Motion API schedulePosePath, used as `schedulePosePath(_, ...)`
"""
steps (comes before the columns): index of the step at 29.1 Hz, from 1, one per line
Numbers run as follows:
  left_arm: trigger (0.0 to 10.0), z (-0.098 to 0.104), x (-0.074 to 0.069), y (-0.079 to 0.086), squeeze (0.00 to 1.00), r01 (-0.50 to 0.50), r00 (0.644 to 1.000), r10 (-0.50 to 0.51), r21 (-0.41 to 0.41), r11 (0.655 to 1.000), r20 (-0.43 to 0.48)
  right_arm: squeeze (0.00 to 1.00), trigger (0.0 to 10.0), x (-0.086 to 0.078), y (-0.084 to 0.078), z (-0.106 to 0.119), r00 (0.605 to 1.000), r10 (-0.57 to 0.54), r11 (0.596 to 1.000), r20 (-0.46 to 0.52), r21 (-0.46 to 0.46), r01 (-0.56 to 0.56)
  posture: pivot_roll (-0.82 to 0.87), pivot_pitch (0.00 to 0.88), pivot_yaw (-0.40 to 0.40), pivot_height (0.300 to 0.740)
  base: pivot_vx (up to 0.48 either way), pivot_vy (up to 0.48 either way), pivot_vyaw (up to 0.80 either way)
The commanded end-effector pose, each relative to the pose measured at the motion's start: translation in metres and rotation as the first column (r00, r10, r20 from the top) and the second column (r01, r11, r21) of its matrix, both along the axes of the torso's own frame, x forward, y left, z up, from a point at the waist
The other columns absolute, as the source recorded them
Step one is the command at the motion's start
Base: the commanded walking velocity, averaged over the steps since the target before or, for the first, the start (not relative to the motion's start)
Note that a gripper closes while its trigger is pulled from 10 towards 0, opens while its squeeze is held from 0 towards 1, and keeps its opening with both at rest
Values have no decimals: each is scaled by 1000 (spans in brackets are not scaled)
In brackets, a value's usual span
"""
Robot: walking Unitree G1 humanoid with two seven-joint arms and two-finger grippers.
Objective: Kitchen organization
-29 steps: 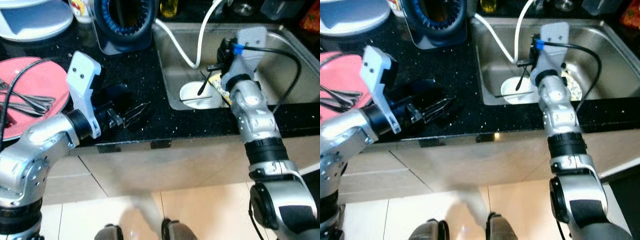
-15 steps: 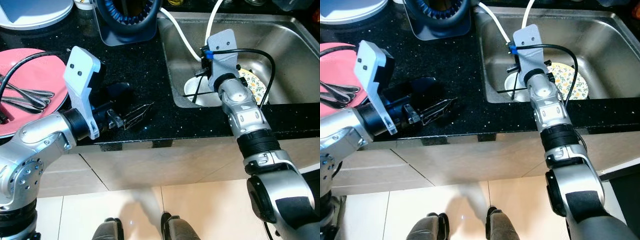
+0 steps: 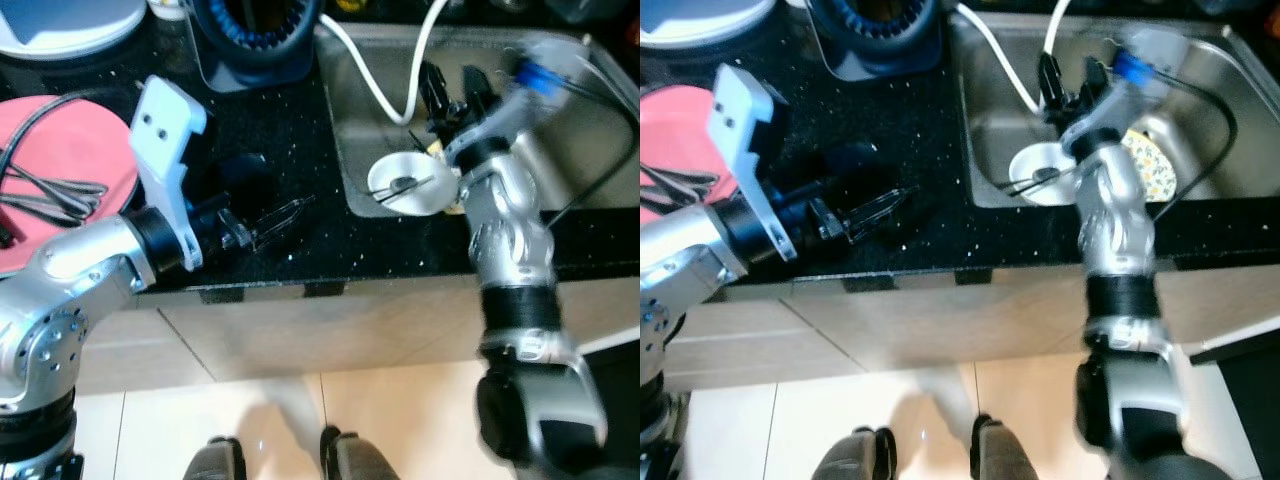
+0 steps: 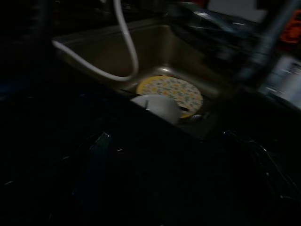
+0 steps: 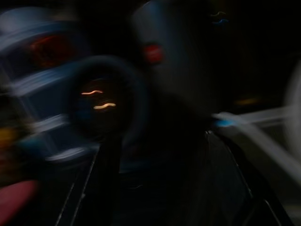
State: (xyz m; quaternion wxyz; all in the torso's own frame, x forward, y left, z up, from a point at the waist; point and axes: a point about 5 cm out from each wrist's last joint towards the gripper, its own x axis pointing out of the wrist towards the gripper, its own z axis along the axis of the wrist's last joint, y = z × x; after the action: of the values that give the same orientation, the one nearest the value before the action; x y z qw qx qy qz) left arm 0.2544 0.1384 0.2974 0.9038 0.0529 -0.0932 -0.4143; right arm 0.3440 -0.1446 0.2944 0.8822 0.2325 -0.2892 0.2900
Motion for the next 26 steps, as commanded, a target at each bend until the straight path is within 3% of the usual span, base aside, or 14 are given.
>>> schedulePosePath(1, 10000, -4, 3, 2, 0, -42, 999, 42, 1, 999, -6, 0, 10000, -23, 12, -1, 984, 162, 987, 73, -8, -162, 106, 177, -50, 740, 0, 0, 0)
schedulePosePath(6, 10000, -8, 13, 10, 0, -184, 983, 184, -18, 983, -8, 0, 10000, -30, 21, -13, 977, 206, 978, 59, 17, -207, 114, 147, -48, 740, 0, 0, 0)
schedulePosePath(8, 10000, -8, 13, 10, 0, -184, 983, 184, -18, 983, -8, 0, 10000, -30, 21, -13, 977, 206, 978, 59, 17, -207, 114, 147, -48, 740, 0, 0, 0)
schedulePosePath(9, 10000, -8, 20, 15, 0, -293, 956, 293, -50, 955, 5, 0, 10000, -29, 21, -18, 976, 215, 976, 44, 33, -217, 130, 133, -48, 740, 0, 0, 800)
schedulePosePath(11, 10000, -8, 22, 16, 0, -325, 945, 327, -63, 943, 11, 0, 10000, -29, 21, -20, 975, 219, 975, 36, 40, -221, 130, 133, -48, 740, 0, 0, 800)
schedulePosePath(12, 10000, -5, 25, 19, 0, -387, 920, 390, -67, 920, 44, 0, 10000, -28, 20, -24, 974, 225, 973, 15, 54, -225, 141, 127, -51, 740, 0, 0, 794)
schedulePosePath(15, 10000, -3, 27, 21, 0, -419, 904, 423, -76, 905, 63, 0, 10000, -26, 19, -27, 974, 225, 972, 0, 63, -225, 150, 124, -53, 740, 0, 0, 788)
schedulePosePath(16, 10000, -3, 29, 23, 0, -481, 869, 481, -31, 876, 117, 0, 10000, -25, 18, -31, 974, 226, 972, -21, 68, -224, 158, 125, -59, 740, 0, 0, 788)
schedulePosePath(18, 10000, -4, 32, 24, 0, -522, 843, 512, 24, 852, 165, 0, 10000, -23, 18, -34, 974, 224, 973, -37, 71, -221, 166, 125, -65, 740, 0, 0, 784)
schedulePosePath(26, 10000, -9, 40, 26, 0, -591, 794, 553, 106, 800, 252, 0, 10000, -14, 18, -48, 977, 175, 982, -119, 94, -164, 163, 115, -58, 740, 0, 0, 771)
